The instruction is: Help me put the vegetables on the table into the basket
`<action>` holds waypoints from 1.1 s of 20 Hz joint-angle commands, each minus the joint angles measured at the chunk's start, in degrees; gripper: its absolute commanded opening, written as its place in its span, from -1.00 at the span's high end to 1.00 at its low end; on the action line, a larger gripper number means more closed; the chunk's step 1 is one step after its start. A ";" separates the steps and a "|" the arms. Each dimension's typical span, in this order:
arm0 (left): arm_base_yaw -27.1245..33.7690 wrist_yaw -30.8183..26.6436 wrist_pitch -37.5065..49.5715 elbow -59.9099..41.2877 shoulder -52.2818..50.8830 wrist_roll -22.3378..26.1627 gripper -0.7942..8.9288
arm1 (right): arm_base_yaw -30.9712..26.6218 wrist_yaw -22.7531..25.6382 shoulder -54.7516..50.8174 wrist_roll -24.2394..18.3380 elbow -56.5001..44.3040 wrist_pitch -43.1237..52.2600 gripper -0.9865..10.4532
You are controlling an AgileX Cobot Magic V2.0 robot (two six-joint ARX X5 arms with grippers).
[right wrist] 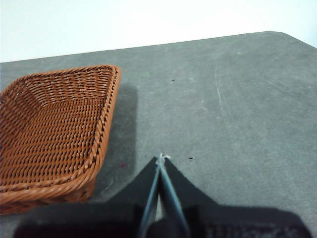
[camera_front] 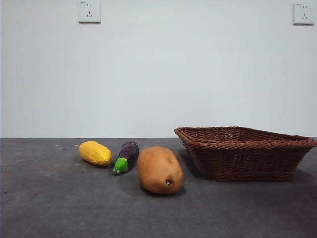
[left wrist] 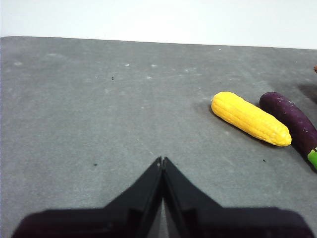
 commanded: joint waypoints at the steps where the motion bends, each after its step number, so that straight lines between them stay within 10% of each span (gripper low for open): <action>1: 0.17 0.22 0.42 -0.61 0.02 -1.20 0.84 | -0.04 -0.11 -0.07 1.22 -0.48 0.17 0.83; 22: 0.17 0.26 0.42 -0.61 0.02 -1.22 0.84 | -0.02 -2.91 -0.02 25.18 -0.46 0.20 0.83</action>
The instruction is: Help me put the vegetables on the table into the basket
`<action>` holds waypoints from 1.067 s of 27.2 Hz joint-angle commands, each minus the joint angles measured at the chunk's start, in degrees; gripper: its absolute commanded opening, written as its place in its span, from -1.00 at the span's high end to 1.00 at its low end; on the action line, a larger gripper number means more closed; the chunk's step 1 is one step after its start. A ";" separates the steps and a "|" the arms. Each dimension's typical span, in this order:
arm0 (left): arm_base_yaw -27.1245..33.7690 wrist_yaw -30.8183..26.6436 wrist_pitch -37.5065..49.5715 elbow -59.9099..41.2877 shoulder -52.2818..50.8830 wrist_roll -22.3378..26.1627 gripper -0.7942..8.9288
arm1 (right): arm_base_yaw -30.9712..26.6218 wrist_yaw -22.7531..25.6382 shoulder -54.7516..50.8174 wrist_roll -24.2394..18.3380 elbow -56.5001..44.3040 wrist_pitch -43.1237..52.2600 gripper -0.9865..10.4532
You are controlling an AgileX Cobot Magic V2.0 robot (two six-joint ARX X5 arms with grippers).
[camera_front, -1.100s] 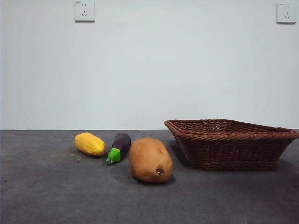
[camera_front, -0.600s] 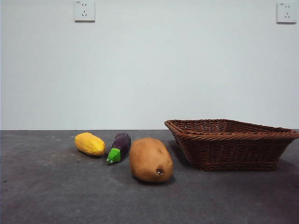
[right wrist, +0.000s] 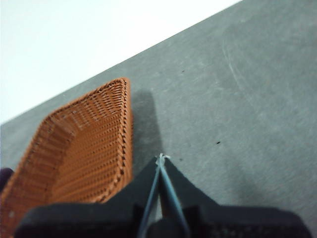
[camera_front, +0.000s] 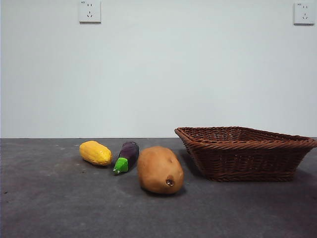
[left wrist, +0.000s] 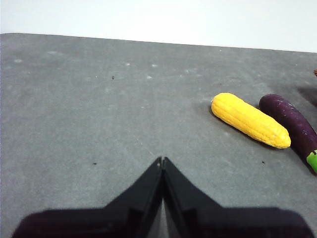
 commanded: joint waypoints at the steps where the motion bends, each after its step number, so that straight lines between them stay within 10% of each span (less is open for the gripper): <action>1: 0.17 0.59 0.42 -0.57 0.02 -0.90 0.84 | -0.02 -2.91 -0.02 6.80 -0.33 0.15 0.83; 8: 0.17 5.42 -2.54 4.11 0.24 -8.48 0.85 | -0.02 -13.64 1.90 16.87 3.26 -6.12 0.85; 29: 0.17 20.68 -13.14 26.49 20.11 -20.48 0.84 | 0.02 -28.20 33.53 9.75 29.79 -21.07 0.83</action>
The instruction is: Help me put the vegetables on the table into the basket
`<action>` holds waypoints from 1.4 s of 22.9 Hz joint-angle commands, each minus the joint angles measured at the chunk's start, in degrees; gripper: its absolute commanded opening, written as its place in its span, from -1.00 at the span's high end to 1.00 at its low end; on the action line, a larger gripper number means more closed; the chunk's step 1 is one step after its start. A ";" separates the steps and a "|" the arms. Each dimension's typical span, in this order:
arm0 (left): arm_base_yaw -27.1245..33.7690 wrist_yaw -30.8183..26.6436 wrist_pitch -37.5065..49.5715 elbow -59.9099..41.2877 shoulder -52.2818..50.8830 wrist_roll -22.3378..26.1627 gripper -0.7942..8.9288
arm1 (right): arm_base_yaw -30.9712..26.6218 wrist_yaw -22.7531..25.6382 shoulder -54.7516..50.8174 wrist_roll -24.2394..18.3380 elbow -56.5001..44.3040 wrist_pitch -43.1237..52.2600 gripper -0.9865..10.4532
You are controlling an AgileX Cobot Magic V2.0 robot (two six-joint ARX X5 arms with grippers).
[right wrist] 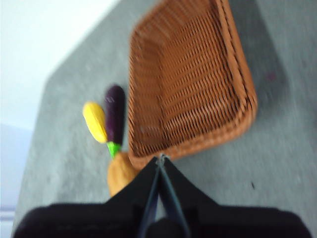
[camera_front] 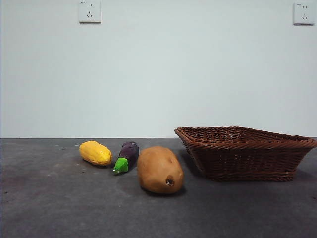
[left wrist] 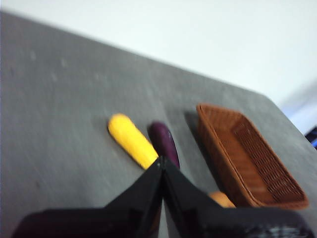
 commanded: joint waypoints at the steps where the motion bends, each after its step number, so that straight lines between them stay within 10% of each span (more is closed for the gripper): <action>1: 0.17 3.21 0.17 -0.33 2.82 -2.60 0.84 | 0.02 -0.46 2.47 -2.23 2.49 -4.50 0.83; 16: -0.46 29.68 -0.24 2.45 28.94 1.88 0.84 | 0.04 0.24 32.24 -25.05 25.51 -20.39 0.80; 21: -2.80 29.59 -0.92 4.02 36.41 4.13 0.84 | 0.04 6.56 45.68 -27.67 36.11 -24.92 -0.02; 32: -7.21 18.62 -9.70 16.28 43.12 8.24 0.83 | 0.07 9.09 69.75 -32.87 56.98 -29.40 -0.06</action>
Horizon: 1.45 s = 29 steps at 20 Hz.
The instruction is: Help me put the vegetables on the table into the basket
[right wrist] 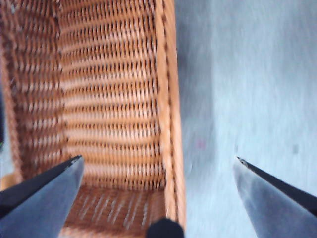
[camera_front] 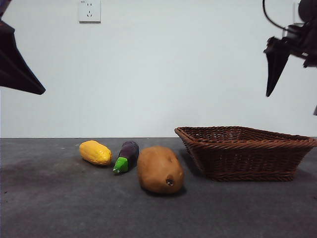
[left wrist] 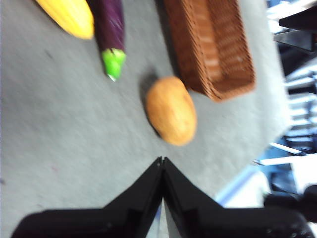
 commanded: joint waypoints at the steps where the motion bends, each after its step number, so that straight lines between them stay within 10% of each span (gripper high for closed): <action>1: -0.55 -2.56 -2.34 3.80 2.29 2.86 0.82 | 0.07 0.00 5.03 -2.19 3.13 -0.87 -0.05; 10: -2.75 -6.62 -5.68 17.00 15.69 3.06 0.82 | 1.14 -0.02 20.15 -3.72 10.86 -0.59 -0.04; 14: -2.75 -11.65 -8.48 23.87 24.17 0.76 0.63 | 1.57 -0.26 21.66 -4.55 11.06 -0.61 0.82; 21: -3.52 -22.95 -10.75 33.20 36.37 -2.97 -0.22 | 1.53 -0.59 21.31 -5.03 11.82 -1.29 0.84; 29: -4.70 -25.99 -12.83 40.19 44.89 -8.28 -0.22 | 2.34 -1.05 20.39 -6.47 16.70 -7.45 0.84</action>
